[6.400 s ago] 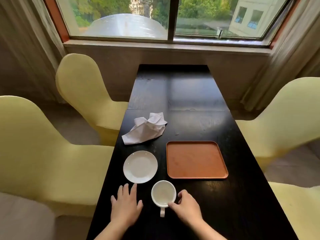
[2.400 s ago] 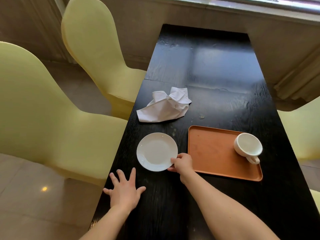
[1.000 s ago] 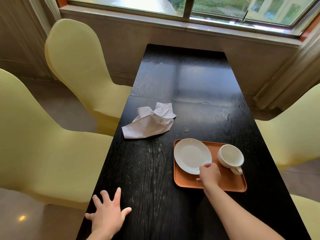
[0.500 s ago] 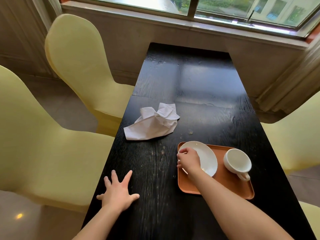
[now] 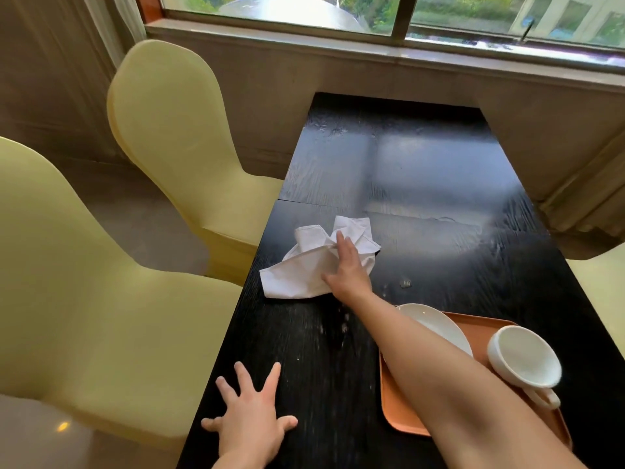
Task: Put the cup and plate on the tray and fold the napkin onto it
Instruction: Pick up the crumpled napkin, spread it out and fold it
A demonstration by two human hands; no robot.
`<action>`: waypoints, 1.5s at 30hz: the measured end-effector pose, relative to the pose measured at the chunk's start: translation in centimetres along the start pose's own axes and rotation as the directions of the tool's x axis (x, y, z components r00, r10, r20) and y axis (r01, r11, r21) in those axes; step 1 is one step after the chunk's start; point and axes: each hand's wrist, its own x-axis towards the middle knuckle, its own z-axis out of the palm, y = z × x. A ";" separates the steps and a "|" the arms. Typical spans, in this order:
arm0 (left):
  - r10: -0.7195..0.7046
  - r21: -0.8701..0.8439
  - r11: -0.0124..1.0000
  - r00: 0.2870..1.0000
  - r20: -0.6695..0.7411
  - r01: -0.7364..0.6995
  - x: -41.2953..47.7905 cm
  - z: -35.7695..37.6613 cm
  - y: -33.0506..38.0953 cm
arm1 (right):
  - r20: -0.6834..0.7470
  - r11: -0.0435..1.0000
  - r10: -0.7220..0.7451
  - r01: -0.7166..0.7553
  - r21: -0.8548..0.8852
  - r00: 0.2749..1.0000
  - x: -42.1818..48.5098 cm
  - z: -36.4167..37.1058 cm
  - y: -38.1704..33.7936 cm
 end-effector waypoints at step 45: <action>0.155 -0.757 0.652 0.970 0.185 0.040 -11.7 1.2 -1.5 | 0.256 0.913 0.240 -0.308 0.269 0.936 -36.9 -2.8 10.9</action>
